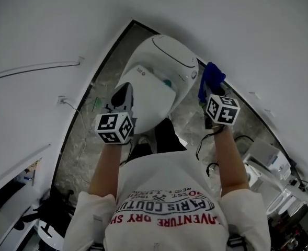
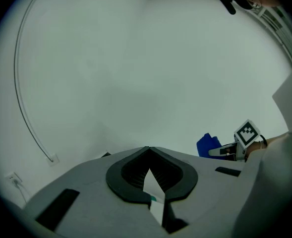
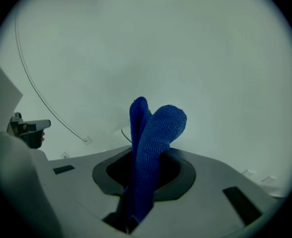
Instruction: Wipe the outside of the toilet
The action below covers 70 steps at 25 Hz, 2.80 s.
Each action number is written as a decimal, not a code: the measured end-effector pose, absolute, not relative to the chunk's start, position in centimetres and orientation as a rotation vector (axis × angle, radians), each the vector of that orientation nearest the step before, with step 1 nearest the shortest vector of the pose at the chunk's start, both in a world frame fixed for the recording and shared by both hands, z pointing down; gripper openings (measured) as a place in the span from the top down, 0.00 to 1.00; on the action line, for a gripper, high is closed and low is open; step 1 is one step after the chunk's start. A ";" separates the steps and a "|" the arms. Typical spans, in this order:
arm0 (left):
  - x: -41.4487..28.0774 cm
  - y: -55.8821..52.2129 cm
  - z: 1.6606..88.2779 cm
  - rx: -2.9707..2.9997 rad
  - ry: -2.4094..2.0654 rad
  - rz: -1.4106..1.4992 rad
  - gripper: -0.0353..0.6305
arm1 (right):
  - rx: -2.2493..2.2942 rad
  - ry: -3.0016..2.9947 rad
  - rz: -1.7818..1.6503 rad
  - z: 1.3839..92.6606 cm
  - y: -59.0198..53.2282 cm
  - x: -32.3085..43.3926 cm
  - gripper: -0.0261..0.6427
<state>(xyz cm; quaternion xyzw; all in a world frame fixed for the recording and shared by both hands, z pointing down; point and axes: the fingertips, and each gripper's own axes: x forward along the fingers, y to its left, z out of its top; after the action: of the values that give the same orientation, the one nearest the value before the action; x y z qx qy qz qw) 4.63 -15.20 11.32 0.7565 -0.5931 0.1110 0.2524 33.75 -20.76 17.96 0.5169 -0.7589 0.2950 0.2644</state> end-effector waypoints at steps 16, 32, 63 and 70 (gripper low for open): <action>7.7 -24.2 28.6 1.924 -1.537 0.473 0.94 | 1.093 -1.904 0.898 39.2 -32.7 34.9 0.85; 4.3 -28.3 30.5 1.908 -1.555 0.383 0.94 | 0.984 -1.881 0.659 38.1 -37.3 28.4 0.85; -6.9 -25.2 39.4 1.874 -1.562 0.246 0.94 | 0.316 -1.842 0.069 38.8 -42.9 6.8 0.85; -11.2 -22.4 41.5 1.803 -1.586 0.200 0.94 | 0.102 -1.741 0.009 42.3 -41.9 0.1 0.85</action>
<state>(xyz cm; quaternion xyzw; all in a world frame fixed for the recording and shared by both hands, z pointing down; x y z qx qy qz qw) -11.23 -22.42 41.47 0.6989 -0.6144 0.0776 0.3578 0.08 -41.94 42.26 0.0447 -0.7643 0.0039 0.6433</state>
